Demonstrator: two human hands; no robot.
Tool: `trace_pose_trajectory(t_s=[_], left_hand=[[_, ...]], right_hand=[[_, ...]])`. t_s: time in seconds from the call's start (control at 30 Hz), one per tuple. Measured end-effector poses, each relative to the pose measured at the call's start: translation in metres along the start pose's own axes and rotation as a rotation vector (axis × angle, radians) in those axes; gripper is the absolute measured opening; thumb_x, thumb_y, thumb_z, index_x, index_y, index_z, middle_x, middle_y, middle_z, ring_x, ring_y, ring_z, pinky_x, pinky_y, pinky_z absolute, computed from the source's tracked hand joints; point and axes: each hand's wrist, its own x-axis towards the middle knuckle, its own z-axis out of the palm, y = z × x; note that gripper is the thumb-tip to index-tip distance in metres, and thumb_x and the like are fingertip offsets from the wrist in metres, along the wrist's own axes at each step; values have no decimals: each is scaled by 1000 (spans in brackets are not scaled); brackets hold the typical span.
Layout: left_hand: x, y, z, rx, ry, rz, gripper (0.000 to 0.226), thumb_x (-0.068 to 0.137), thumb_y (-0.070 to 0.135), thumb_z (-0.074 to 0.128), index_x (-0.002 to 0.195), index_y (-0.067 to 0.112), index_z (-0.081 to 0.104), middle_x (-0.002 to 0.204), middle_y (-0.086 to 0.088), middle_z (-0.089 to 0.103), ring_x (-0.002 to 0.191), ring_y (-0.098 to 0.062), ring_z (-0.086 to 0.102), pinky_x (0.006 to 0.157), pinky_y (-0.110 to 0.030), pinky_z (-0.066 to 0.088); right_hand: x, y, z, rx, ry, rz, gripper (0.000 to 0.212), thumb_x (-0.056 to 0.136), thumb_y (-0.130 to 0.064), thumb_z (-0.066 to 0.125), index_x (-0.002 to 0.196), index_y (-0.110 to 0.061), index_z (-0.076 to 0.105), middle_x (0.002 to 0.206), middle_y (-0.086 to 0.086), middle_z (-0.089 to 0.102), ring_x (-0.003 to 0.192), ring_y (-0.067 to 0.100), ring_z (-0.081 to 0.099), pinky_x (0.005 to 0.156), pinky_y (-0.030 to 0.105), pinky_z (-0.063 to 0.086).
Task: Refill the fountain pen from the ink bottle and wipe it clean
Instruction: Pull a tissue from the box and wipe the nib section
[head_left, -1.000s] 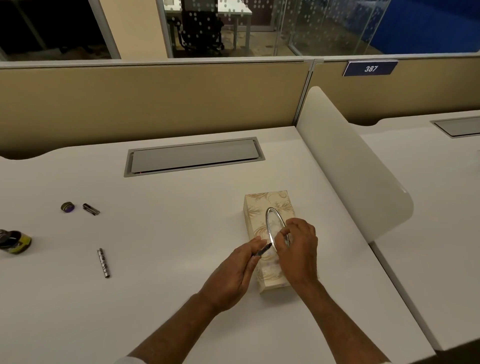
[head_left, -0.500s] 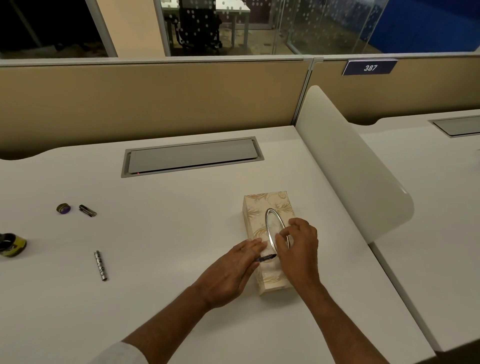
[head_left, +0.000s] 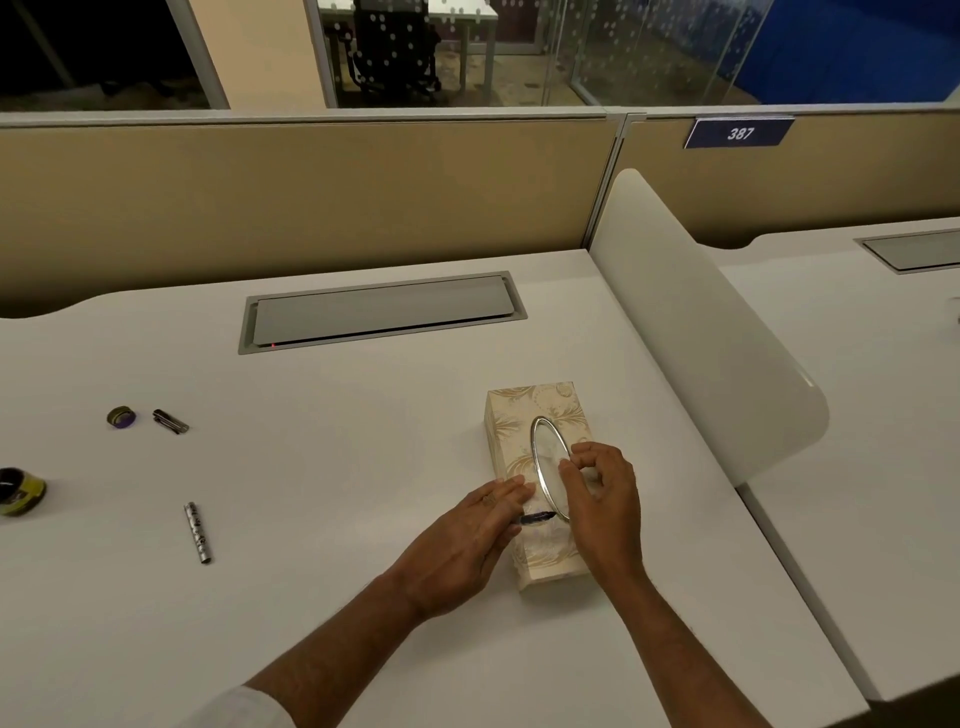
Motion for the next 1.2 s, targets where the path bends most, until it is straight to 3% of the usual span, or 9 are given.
trace_pose_trajectory(t_s=[0.1, 0.2, 0.3, 0.47, 0.67, 0.97, 1.07, 1.2], left_hand=[[0, -1, 2, -8, -20, -30, 58, 107, 43, 23, 157, 16, 36, 164, -2, 37, 153, -12, 28, 125, -19, 18], [0, -2, 3, -18, -29, -54, 59, 107, 46, 20, 158, 19, 34, 164, 0, 35, 154, -11, 26, 126, -27, 24], [0, -1, 4, -21, -20, -65, 60, 106, 47, 19, 157, 20, 35, 164, 1, 35, 153, -10, 26, 126, -28, 24], [0, -1, 6, -28, -7, -65, 58, 107, 46, 21, 156, 20, 37, 163, 1, 38, 153, -10, 28, 124, -19, 18], [0, -6, 12, -170, 25, -112, 46, 110, 40, 29, 155, 33, 36, 162, 10, 39, 150, -1, 30, 123, -27, 30], [0, -6, 16, -187, 60, -145, 45, 108, 50, 24, 152, 43, 32, 159, 11, 42, 146, 0, 36, 119, -29, 37], [0, -3, 15, -204, 71, -154, 47, 107, 51, 24, 152, 41, 33, 159, 10, 43, 146, 0, 37, 119, -29, 37], [-1, -1, 14, -230, 81, -172, 46, 109, 45, 27, 151, 33, 39, 158, 8, 45, 145, -2, 39, 118, -32, 39]], right_hand=[[0, 2, 3, -162, 0, -92, 10, 89, -16, 72, 92, -9, 65, 100, -1, 63, 99, 19, 54, 83, 41, 53], [-1, 4, 8, -285, 3, -141, 14, 89, -17, 73, 96, -7, 66, 104, 5, 63, 101, 23, 53, 83, 40, 51], [-1, 5, 12, -248, 38, -125, 8, 90, -9, 70, 97, -6, 66, 105, 9, 67, 99, 24, 56, 82, 46, 55], [-6, 7, 14, -121, 10, -118, 10, 97, -11, 62, 105, -7, 65, 102, 7, 68, 93, 21, 60, 75, 37, 59], [-7, 11, 3, 51, -80, -48, 8, 101, -14, 57, 105, -12, 63, 97, 2, 69, 90, 14, 67, 69, 24, 60], [-11, 6, 0, 173, -30, 11, 7, 100, -14, 59, 94, -13, 60, 84, -1, 66, 74, 9, 61, 59, 15, 51], [-11, 3, -2, 203, -7, 13, 7, 100, -17, 59, 94, -14, 60, 86, -3, 67, 78, 7, 63, 62, 16, 52], [-5, -2, -5, 182, 2, 5, 6, 101, -18, 58, 96, -14, 58, 91, -2, 67, 88, 17, 66, 66, 20, 56]])
